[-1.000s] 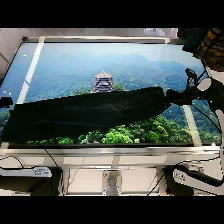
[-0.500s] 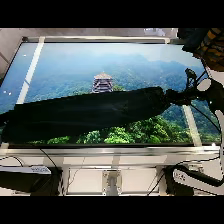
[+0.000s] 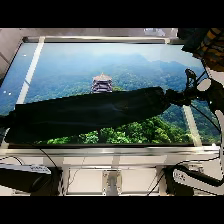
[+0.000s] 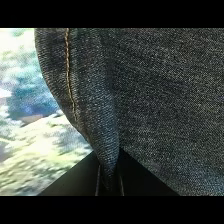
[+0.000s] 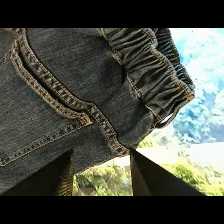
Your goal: Fold the clothes and pants, and hang the long-sleeved shirts on hangers.
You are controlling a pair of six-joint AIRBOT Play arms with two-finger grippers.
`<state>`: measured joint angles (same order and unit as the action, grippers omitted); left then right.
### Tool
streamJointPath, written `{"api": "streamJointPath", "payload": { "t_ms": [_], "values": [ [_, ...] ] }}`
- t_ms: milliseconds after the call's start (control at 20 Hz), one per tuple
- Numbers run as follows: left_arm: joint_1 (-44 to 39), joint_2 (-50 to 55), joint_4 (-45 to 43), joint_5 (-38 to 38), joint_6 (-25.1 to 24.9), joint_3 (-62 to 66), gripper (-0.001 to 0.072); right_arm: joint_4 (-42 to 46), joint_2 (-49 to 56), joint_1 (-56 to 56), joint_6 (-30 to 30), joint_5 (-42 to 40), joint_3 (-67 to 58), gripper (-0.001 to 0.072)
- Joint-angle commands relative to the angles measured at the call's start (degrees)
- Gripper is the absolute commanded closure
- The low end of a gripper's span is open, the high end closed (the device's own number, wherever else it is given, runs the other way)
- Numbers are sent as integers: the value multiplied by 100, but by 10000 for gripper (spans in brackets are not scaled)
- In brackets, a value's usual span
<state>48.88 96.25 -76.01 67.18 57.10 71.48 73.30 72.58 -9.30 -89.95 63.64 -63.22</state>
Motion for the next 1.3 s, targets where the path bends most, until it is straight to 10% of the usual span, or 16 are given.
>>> {"api": "streamJointPath", "payload": {
  "t_ms": [0, 700, 1250],
  "values": [
    [-175, 31, 22, 748, 385, 446, 688, 0, -2, 7, 0, 22, 2, 334],
    [-4140, -1231, 1650, 2872, 2332, 1773, 689, 175, -2, 7, 310, -186, 2, 334],
    [-6577, -544, 2251, 1244, 3386, 1759, 688, 195, -2, 7, 570, -192, 2, 334]
  ]
}}
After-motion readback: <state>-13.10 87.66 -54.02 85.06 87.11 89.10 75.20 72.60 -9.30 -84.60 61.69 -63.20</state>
